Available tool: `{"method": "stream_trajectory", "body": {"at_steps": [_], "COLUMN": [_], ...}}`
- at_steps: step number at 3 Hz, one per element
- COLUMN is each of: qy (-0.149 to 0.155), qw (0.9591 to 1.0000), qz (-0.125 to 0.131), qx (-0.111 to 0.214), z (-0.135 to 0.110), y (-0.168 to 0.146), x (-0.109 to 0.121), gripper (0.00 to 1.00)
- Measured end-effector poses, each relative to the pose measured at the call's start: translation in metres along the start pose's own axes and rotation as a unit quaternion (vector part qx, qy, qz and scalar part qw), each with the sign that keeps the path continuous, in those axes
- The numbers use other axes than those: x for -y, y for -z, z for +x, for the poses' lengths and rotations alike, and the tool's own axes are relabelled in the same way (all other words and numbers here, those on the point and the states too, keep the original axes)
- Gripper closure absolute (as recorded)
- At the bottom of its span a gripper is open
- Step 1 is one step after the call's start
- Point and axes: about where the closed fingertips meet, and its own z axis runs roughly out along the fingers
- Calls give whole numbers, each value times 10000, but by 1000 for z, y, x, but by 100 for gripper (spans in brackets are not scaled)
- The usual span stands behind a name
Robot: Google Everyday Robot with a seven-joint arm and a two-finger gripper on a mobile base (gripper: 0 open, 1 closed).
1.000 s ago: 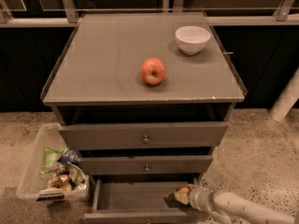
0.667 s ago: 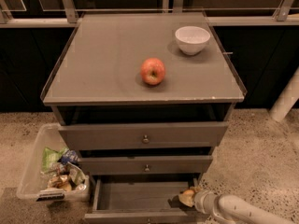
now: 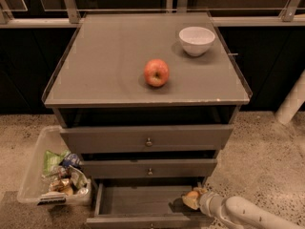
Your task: Pick orange from bottom drawer and place on counter
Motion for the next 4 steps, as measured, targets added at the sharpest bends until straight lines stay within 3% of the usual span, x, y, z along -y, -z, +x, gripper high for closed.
{"method": "stream_trajectory", "body": {"at_steps": [1, 2, 3, 4], "qy": [497, 1066, 1105, 1612], "qw": [9980, 9913, 9909, 9830], "qz": [-128, 30, 31, 56], "qx": [370, 771, 774, 882], "z": [-41, -87, -89, -119], "y": [50, 117, 117, 126], "x": [-24, -47, -48, -57], "gripper": [100, 100, 100, 100]}}
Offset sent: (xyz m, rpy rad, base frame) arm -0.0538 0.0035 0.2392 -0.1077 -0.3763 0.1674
